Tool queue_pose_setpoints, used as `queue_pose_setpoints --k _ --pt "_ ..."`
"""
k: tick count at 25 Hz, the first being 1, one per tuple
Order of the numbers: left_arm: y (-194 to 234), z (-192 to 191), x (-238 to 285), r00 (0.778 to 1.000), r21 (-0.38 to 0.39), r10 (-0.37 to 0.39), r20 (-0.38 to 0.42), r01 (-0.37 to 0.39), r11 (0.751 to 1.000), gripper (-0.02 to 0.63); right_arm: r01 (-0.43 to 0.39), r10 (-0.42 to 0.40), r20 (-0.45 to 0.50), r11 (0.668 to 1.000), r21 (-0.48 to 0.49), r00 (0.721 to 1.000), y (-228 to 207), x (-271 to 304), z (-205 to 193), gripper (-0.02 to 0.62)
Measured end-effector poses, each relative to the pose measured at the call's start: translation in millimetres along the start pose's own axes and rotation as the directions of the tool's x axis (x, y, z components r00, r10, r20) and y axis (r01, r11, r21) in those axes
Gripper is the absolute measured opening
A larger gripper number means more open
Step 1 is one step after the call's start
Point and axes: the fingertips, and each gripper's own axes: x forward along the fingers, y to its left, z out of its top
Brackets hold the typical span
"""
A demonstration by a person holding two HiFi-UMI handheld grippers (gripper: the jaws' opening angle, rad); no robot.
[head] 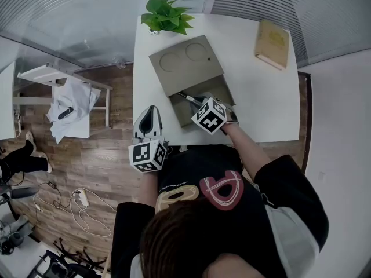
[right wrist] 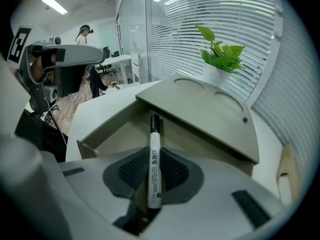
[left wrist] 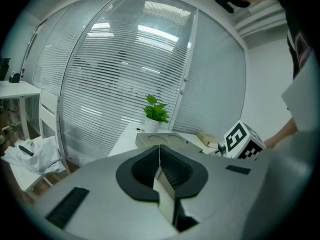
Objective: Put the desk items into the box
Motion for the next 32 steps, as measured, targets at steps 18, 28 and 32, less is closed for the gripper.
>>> queue_pose_setpoints --k 18,28,32 --pt "-3 0 -4 1.0 0.007 -0.004 0.005 0.004 1.0 0.02 -0.037 0.037 0.0 0.996 0.083 0.999 -1 -1 0 0.193" --pt "-6 2 -7 1.0 0.008 -0.013 0.011 0.013 1.0 0.02 -0.037 0.029 0.062 0.989 0.143 0.998 -3 -8 5 0.251" --pt "-9 3 -8 1.0 0.014 -0.025 0.016 0.025 1.0 0.02 -0.036 0.019 0.094 0.983 0.182 0.995 -4 -14 2 0.256"
